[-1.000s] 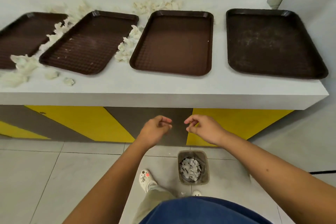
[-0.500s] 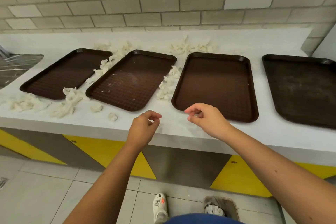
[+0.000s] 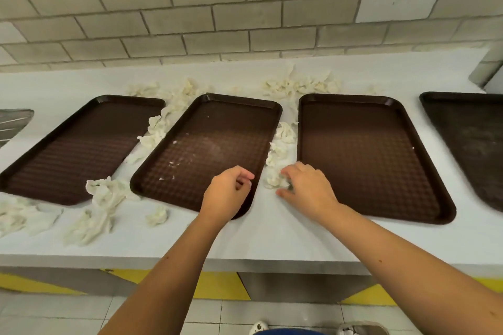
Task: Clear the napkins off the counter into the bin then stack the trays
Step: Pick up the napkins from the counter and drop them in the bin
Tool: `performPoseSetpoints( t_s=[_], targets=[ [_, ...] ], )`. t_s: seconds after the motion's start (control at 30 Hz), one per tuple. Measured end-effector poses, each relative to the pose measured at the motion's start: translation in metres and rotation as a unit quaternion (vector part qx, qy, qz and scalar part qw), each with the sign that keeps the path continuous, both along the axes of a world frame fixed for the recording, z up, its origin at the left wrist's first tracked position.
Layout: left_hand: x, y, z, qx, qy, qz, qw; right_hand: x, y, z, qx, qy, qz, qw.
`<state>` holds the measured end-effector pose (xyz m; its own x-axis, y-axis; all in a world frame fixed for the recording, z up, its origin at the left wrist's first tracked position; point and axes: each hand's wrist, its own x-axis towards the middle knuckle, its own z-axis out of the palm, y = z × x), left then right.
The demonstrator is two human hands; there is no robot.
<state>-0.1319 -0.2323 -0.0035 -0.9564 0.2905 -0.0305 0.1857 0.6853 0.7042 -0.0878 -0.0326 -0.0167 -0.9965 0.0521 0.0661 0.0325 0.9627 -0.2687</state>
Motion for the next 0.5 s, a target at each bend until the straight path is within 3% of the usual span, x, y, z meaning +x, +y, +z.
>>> performPoseSetpoints(
  t_s=[0.13,0.33,0.5],
  targets=[
    [-0.015,-0.002,-0.004,0.004,-0.004,-0.022,1.000,-0.003,0.000,-0.008,0.007,-0.006,0.011,1.000],
    [-0.020,0.006,-0.005,-0.002,0.032,-0.083,0.996,0.010,0.012,0.005,-0.202,-0.001,-0.033,0.979],
    [-0.018,0.022,-0.005,0.000,0.035,-0.135,0.990,0.014,0.016,0.014,-0.253,-0.014,-0.056,0.966]
  ],
)
